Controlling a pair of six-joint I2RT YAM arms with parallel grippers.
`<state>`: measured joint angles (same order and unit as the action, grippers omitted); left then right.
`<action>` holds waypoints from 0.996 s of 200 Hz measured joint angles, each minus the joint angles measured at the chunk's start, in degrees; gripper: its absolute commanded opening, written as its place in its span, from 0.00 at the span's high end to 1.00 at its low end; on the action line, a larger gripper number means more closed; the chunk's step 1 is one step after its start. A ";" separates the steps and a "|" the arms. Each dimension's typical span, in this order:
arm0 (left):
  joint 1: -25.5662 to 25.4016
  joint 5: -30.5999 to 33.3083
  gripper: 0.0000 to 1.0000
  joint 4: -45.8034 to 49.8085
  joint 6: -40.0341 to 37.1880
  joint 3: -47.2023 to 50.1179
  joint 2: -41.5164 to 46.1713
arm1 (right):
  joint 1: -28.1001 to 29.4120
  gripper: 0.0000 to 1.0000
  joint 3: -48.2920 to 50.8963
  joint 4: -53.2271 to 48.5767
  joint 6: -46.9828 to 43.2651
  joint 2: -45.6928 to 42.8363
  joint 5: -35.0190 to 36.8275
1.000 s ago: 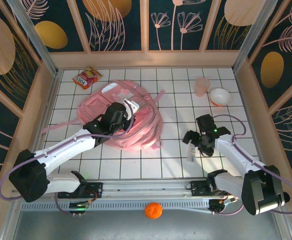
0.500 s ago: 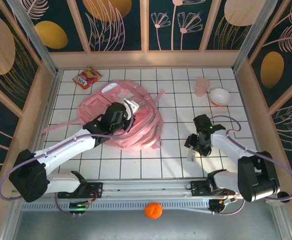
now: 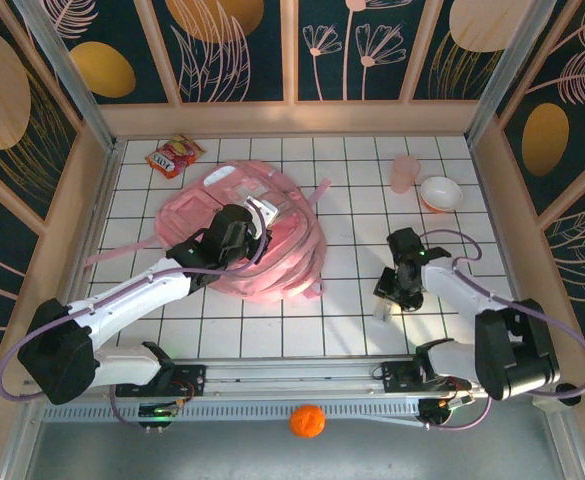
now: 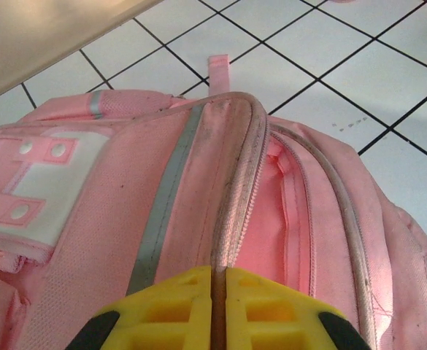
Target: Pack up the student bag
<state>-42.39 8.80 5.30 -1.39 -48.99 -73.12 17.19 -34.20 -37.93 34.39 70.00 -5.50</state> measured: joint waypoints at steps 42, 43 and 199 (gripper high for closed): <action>0.00 0.02 0.88 -0.96 2.03 0.00 0.02 | 0.00 0.59 -1.81 3.74 -1.07 -16.92 -2.69; 0.00 0.02 0.88 -1.03 2.08 0.00 0.02 | 0.00 0.59 -1.92 3.80 -1.05 -17.07 -2.71; 0.44 -0.33 0.89 -2.21 4.52 -2.89 0.79 | 22.62 0.59 -4.35 58.95 30.99 1.79 -11.06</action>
<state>-41.95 8.47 3.09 3.14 -51.88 -72.34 39.81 -38.54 21.02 65.39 71.79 -16.56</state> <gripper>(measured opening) 0.112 0.412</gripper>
